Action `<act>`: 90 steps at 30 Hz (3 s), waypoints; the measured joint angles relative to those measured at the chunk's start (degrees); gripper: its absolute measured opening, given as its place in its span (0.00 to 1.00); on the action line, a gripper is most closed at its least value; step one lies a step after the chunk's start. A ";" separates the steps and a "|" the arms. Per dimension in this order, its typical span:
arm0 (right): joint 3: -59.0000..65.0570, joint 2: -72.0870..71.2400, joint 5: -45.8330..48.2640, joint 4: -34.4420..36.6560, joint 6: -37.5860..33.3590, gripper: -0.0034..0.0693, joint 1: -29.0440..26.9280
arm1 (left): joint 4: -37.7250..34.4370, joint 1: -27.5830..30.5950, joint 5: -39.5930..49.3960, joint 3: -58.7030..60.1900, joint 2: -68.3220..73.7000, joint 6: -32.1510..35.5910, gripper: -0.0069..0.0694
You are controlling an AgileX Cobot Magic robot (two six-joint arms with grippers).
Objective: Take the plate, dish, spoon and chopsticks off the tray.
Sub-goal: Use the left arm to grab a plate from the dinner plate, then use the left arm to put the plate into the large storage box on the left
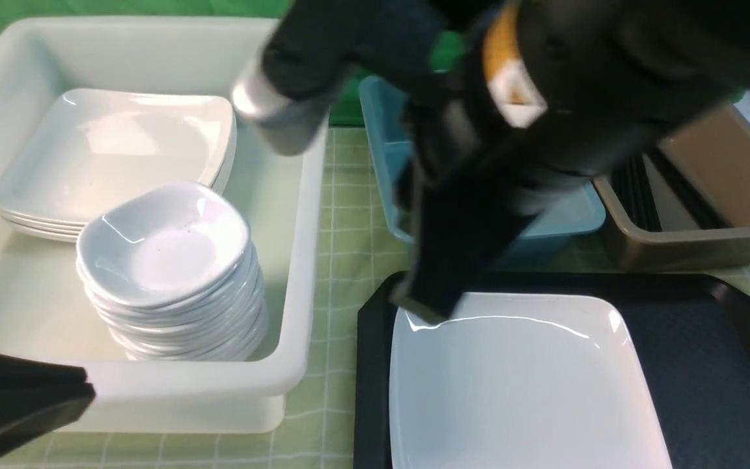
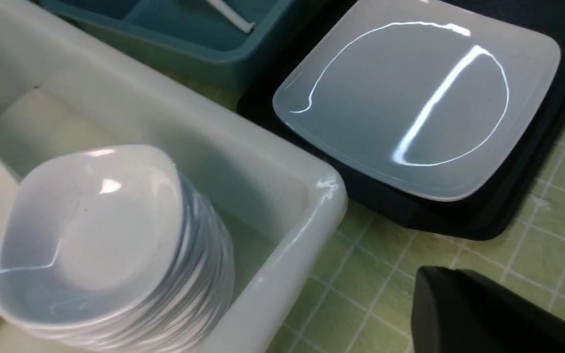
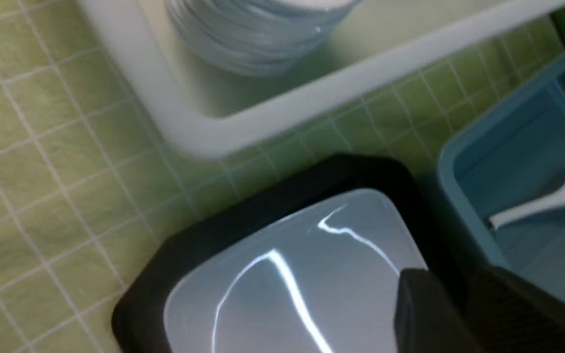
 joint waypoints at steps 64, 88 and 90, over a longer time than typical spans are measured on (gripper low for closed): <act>44.65 -60.17 -0.28 1.56 28.49 0.27 -0.07 | 25.25 -33.50 -27.39 -7.09 68.87 9.19 0.40; 40.35 -60.23 -4.56 -5.01 34.09 0.27 -0.07 | 22.31 -41.52 -16.07 -11.79 36.04 6.07 0.13; 39.28 -60.29 -3.26 -6.99 35.40 0.27 -0.07 | 22.94 -41.52 -15.76 -12.89 34.21 5.26 0.13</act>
